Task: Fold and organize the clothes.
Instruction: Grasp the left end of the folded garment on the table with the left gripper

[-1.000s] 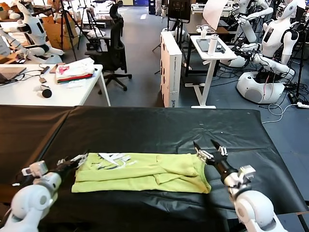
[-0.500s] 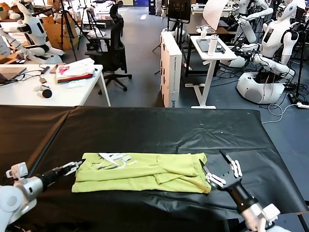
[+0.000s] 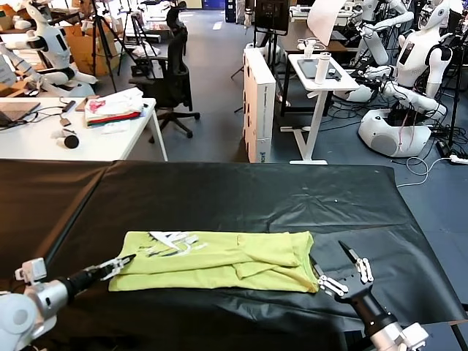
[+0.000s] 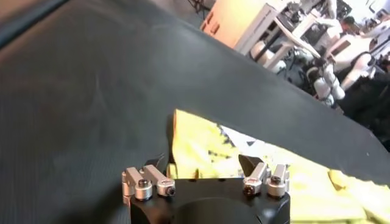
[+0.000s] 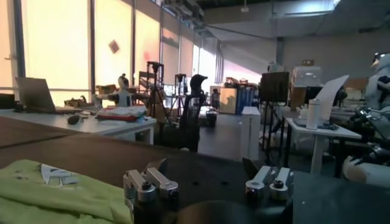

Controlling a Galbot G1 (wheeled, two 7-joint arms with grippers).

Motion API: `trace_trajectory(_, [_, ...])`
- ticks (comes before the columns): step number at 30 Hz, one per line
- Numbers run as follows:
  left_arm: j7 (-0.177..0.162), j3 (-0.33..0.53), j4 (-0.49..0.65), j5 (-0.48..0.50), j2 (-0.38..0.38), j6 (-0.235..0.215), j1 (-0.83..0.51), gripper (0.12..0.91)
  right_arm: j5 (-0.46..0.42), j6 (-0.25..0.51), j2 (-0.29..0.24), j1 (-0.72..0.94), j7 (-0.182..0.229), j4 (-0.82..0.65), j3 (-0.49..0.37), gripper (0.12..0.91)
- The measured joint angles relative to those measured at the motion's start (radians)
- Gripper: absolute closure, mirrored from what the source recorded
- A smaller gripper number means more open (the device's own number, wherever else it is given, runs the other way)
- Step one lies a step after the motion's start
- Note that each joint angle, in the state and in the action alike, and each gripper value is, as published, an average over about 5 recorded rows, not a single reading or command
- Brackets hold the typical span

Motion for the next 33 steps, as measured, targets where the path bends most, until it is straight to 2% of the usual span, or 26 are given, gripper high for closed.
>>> trace_trajectory(15, [0.020, 0.027, -0.013, 0.006, -0.032, -0.001, -0.001, 0.123, 0.002, 0.000, 0.018, 0.004, 0.006, -0.002, -0.008, 0.118])
trace_trajectory(26, [0.019, 0.045, 0.006, 0.005, -0.040, 0.001, -0.025, 0.135, -0.006, 0.000, 0.031, 0.001, 0.008, 0.002, -0.016, 0.118])
trace_trajectory(29, [0.010, 0.046, 0.009, 0.005, -0.042, 0.001, -0.026, 0.233, -0.007, 0.000, 0.034, 0.005, 0.009, 0.003, -0.019, 0.118])
trace_trajectory(33, [-0.002, 0.040, 0.012, 0.007, -0.042, 0.001, -0.024, 0.471, -0.012, 0.000, 0.039, 0.008, 0.010, 0.002, -0.025, 0.118])
